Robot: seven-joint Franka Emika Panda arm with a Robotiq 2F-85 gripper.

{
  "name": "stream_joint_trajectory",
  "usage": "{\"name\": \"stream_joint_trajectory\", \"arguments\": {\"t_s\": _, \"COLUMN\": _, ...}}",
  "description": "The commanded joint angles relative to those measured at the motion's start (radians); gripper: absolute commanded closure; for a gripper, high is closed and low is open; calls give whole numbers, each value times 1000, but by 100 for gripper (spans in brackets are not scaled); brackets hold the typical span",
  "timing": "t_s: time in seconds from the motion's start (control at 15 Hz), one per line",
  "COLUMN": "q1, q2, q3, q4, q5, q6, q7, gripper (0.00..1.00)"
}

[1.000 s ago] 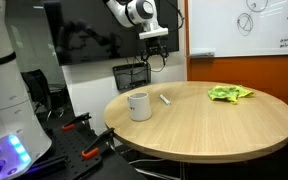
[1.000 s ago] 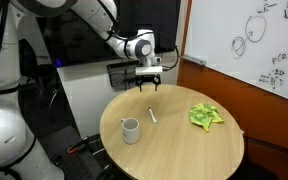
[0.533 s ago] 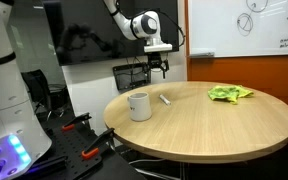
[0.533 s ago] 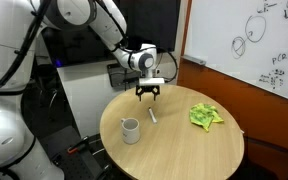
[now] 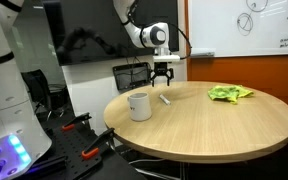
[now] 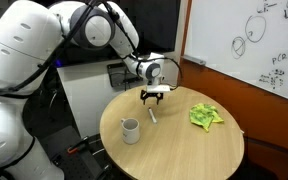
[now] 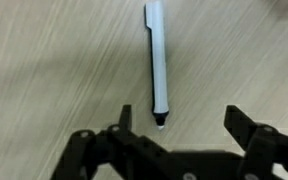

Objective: Put the marker in the mug

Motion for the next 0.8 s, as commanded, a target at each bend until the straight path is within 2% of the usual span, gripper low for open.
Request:
{"name": "stream_joint_trajectory", "arguments": {"t_s": 0.0, "q1": -15, "q2": 62, "q3": 11, "q4": 59, "q5": 2, "q6": 2, "q7": -18, "gripper": 0}}
{"name": "stream_joint_trajectory", "arguments": {"t_s": 0.13, "q1": -3, "q2": 89, "q3": 2, "q4": 75, "q5": -17, "q6": 10, "q7": 0, "gripper": 0}}
{"name": "stream_joint_trajectory", "arguments": {"t_s": 0.4, "q1": 25, "q2": 108, "q3": -13, "q4": 68, "q5": -63, "q6": 43, "q7": 30, "gripper": 15}}
{"name": "stream_joint_trajectory", "arguments": {"t_s": 0.53, "q1": 26, "q2": 123, "q3": -11, "q4": 75, "q5": -70, "q6": 42, "q7": 33, "gripper": 17}}
{"name": "stream_joint_trajectory", "arguments": {"t_s": 0.6, "q1": 28, "q2": 130, "q3": -14, "q4": 81, "q5": -75, "q6": 38, "q7": 37, "gripper": 23}}
{"name": "stream_joint_trajectory", "arguments": {"t_s": 0.67, "q1": 31, "q2": 137, "q3": -17, "q4": 88, "q5": -82, "q6": 36, "q7": 40, "gripper": 24}}
{"name": "stream_joint_trajectory", "arguments": {"t_s": 0.73, "q1": 31, "q2": 143, "q3": -18, "q4": 93, "q5": -85, "q6": 32, "q7": 42, "gripper": 45}}
